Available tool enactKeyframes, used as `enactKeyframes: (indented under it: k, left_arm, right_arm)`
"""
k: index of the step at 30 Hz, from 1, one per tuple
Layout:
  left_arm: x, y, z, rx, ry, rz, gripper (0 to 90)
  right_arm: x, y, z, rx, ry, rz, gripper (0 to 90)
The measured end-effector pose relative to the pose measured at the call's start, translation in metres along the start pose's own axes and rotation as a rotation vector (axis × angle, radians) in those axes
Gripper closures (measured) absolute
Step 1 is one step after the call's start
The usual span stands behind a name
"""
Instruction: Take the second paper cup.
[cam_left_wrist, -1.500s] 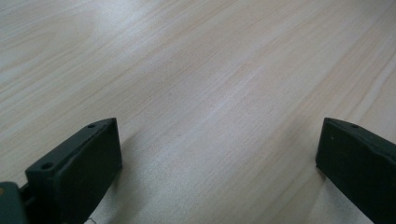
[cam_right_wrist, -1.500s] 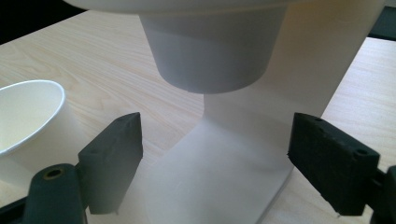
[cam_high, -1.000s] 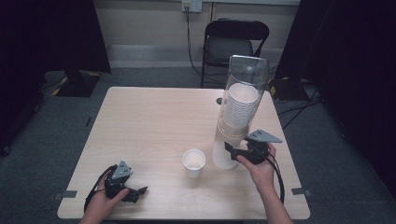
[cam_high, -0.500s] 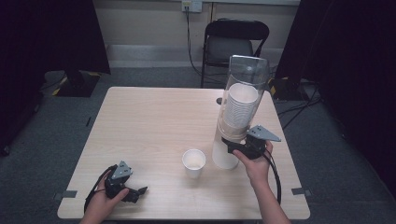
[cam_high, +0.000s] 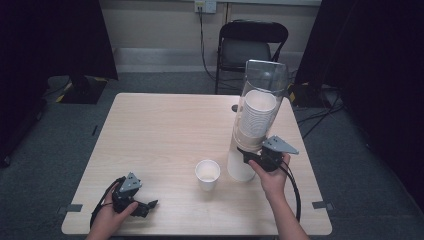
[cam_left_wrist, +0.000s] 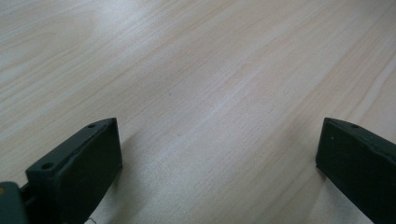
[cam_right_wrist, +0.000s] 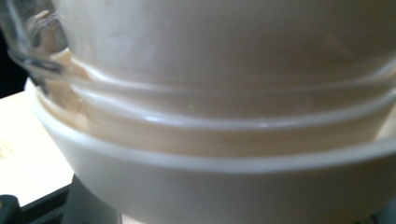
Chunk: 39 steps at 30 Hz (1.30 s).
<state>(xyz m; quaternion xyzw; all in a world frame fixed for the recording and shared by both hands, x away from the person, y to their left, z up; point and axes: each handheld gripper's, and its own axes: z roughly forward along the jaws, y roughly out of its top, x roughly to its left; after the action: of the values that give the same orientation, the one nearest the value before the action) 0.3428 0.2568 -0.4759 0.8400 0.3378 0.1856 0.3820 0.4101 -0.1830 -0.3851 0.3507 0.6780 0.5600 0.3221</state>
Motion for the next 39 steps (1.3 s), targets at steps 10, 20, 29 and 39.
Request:
enactKeyframes:
  k: [10,20,29,39]
  left_arm:
    - [0.0,-0.0002,0.0001,-0.003,-0.002,-0.001,0.0]
    - [0.0,-0.0002,0.0001,-0.002,-0.002,0.0,0.0]
    - [0.0002,-0.0001,0.0,0.0,-0.002,0.003,0.0]
    - [0.0001,-0.0002,0.0001,-0.002,-0.002,0.001,0.0]
  right_arm:
    - [-0.0004,-0.0021,0.0009,-0.002,0.004,-0.01,34.3]
    - [0.0008,-0.0065,0.0022,-0.01,0.014,0.003,34.6]
    - [-0.0008,-0.0077,0.0026,-0.012,0.02,-0.004,34.8]
    - [0.0,-0.01,0.0023,-0.009,0.017,0.0,35.1]
